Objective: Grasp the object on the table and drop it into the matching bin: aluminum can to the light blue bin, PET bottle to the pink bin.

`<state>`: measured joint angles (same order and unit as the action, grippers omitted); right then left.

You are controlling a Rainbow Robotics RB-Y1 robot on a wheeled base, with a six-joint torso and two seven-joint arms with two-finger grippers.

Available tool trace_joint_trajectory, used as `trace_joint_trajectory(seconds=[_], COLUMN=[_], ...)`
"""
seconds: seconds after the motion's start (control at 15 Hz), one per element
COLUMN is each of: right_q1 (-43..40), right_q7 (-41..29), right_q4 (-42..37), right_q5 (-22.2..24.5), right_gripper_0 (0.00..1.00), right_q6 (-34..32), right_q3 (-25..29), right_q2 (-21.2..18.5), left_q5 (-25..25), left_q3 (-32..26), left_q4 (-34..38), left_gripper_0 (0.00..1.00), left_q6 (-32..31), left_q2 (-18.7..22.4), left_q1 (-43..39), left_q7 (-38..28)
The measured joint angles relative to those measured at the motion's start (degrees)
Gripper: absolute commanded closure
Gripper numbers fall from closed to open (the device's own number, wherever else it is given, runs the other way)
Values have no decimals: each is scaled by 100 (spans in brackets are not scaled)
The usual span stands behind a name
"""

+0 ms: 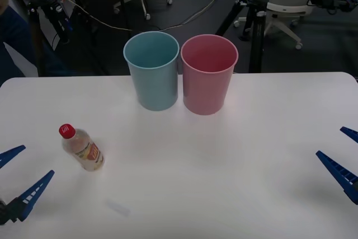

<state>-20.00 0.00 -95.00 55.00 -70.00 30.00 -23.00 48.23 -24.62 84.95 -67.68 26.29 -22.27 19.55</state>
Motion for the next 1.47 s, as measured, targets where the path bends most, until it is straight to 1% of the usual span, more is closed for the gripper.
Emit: trace_joint_trajectory(seconds=[0.13,0.27,0.53,0.67,0.93,1.27,1.47], right_q1=[0,0,0,0,0,0,0], right_q7=[0,0,0,0,0,0,0], right_q4=[0,0,0,0,0,0,0], right_q5=[0,0,0,0,0,0,0], right_gripper_0=[0,0,0,0,0,0,0], right_q6=[0,0,0,0,0,0,0], right_q3=[0,0,0,0,0,0,0], right_q2=[0,0,0,0,0,0,0], left_q5=[-121,-97,263,306,398,462,478], left_q3=[224,328,481,633,742,820,1041], left_q4=[-287,-446,-622,-718,-848,-1365,-1432], left_gripper_0=[0,0,0,0,0,0,0], left_q6=[0,-3,26,34,118,130,380], left_q2=[92,97,36,35,35,35,34], left_q1=[85,183,400,533,776,1235,1434], left_q7=[249,344,379,381,388,473,504])
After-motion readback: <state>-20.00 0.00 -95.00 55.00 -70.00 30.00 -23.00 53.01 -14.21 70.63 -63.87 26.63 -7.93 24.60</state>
